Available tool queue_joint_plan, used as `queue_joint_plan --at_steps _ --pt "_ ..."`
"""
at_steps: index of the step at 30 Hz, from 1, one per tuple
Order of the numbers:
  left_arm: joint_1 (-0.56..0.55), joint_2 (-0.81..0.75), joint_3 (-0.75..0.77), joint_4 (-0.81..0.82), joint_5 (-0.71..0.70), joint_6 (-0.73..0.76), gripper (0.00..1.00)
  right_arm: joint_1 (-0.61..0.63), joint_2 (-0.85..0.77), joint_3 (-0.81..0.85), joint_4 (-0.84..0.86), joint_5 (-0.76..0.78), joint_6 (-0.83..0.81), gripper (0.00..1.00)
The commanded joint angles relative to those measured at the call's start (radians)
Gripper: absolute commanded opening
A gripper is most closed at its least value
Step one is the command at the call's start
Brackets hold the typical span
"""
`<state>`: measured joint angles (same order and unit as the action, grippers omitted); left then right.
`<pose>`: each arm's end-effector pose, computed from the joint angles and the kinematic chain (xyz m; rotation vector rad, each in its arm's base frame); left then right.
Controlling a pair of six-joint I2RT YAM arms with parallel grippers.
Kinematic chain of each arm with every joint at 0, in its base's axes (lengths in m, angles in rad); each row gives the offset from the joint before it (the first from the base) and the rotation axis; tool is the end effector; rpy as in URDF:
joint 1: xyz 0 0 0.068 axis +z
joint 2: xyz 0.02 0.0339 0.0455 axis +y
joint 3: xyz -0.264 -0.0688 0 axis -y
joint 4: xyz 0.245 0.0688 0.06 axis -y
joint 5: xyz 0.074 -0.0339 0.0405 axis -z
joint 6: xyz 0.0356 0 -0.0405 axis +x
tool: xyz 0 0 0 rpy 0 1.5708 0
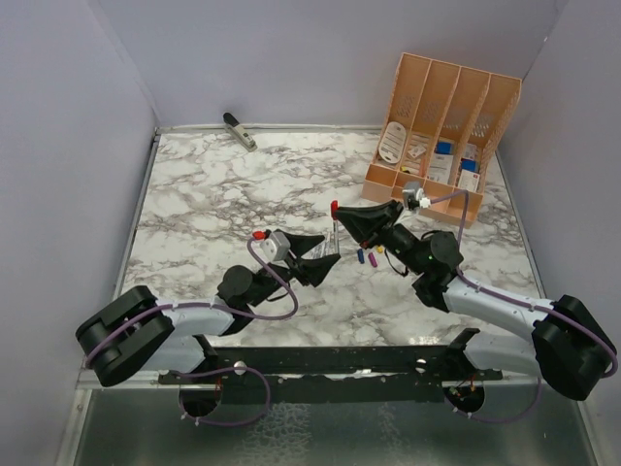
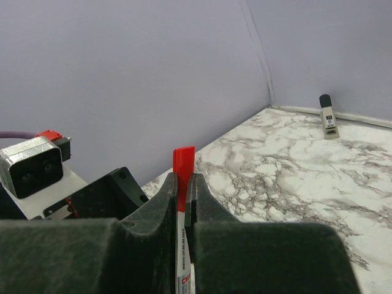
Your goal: Insert the pens into the pen caps
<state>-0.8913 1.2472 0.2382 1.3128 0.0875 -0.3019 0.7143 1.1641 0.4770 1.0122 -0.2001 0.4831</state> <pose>0.1370 -0.1745 0.2212 0.4666 1.2616 -1.0757 0.1814 0.1666 0.2817 -0.3372 1.2965 1.1511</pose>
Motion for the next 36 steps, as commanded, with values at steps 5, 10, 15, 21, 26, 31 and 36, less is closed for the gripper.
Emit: queue_joint_plan --at_steps 5,10,15,21,26,31,36 --pt "0.0 0.083 0.058 0.2 0.07 -0.065 0.65 0.008 -0.014 -0.027 0.061 -0.029 0.027 0.01" --pt "0.0 0.116 0.081 0.207 0.074 -0.073 0.65 0.008 -0.009 -0.033 0.08 -0.037 0.036 0.01" --pt "0.0 0.15 0.097 0.22 0.078 -0.09 0.5 0.008 -0.009 -0.034 0.086 -0.044 0.038 0.01" --pt "0.0 0.169 0.108 0.224 0.078 -0.099 0.08 0.008 -0.011 -0.036 0.085 -0.051 0.037 0.01" --pt "0.0 0.165 0.12 0.207 0.082 -0.096 0.0 0.008 -0.009 -0.044 0.086 -0.057 0.04 0.01" --pt "0.0 0.147 0.128 0.214 0.105 -0.102 0.0 0.01 0.003 -0.049 0.08 -0.069 0.027 0.01" --pt "0.003 0.086 0.126 0.216 0.085 -0.091 0.0 0.022 0.023 -0.072 0.058 -0.042 0.002 0.01"
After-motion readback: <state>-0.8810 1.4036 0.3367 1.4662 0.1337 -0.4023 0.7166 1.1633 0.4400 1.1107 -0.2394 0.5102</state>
